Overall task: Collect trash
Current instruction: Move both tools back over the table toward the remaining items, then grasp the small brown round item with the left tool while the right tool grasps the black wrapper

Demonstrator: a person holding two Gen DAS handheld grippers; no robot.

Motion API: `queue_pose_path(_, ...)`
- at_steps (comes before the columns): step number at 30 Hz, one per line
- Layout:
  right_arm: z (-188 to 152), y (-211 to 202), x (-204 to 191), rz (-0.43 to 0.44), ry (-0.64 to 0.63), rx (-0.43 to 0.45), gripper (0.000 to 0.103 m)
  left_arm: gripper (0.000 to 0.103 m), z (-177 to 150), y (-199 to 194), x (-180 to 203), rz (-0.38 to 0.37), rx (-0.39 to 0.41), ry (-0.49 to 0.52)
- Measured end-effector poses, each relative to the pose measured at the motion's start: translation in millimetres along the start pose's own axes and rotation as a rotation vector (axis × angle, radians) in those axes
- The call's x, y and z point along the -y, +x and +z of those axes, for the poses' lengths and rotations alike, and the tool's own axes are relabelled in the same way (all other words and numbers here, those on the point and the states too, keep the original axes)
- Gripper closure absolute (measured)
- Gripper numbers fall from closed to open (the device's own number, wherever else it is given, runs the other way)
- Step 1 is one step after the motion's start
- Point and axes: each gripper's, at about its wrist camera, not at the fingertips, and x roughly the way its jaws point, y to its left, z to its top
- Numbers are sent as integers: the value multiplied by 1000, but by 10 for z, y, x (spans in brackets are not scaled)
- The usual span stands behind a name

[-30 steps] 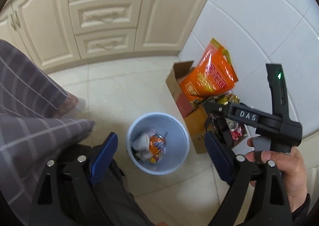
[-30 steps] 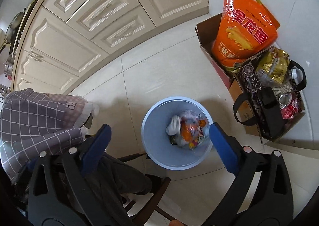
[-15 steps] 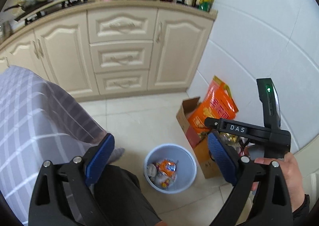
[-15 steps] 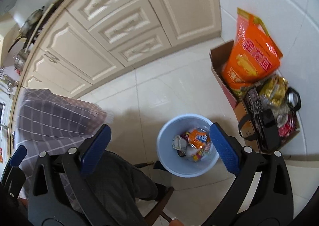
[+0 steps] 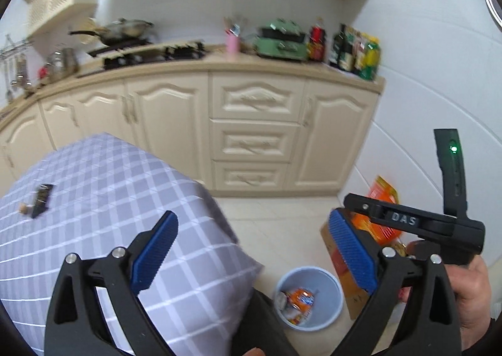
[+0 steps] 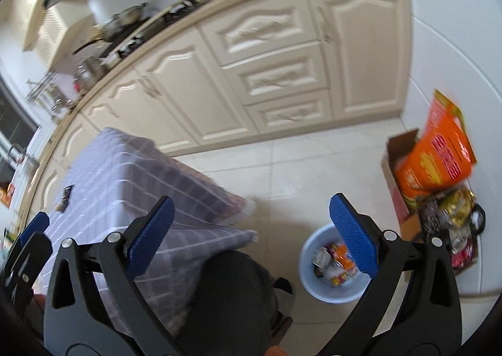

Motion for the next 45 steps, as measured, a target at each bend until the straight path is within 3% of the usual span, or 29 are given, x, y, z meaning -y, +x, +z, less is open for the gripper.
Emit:
queue_pose_path(10,98,-160,-1077,118,-155,57,6,5,124,-655,-849,179,151,-90)
queue_pose_path(22,132,-92,-2360,238,-332,84,6,5,23,-1224,-1748,334,236,-180)
queue_pose_path(29,55,332,-3009,284,-411,31,6,5,-165,-1164,-2578,475,176,-253)
queue_pose_path(33,-24,701,-3338,293,-451,-26,6,5,-237,-886,-3109,541,89,-295)
queue_pose_path(37,-85,1112,-3620,288,-482,-91,6,5,-251,-528,-3541,558,3,-321)
queue_pose_path(43,-104,1606,-3864,271,-514,-169,6,6,-217,167,-3953,511,-163,-293)
queue_pose_path(45,-98,1737,-3908,264,-519,-182,6,17,-224,355,-4038,484,-220,-296)
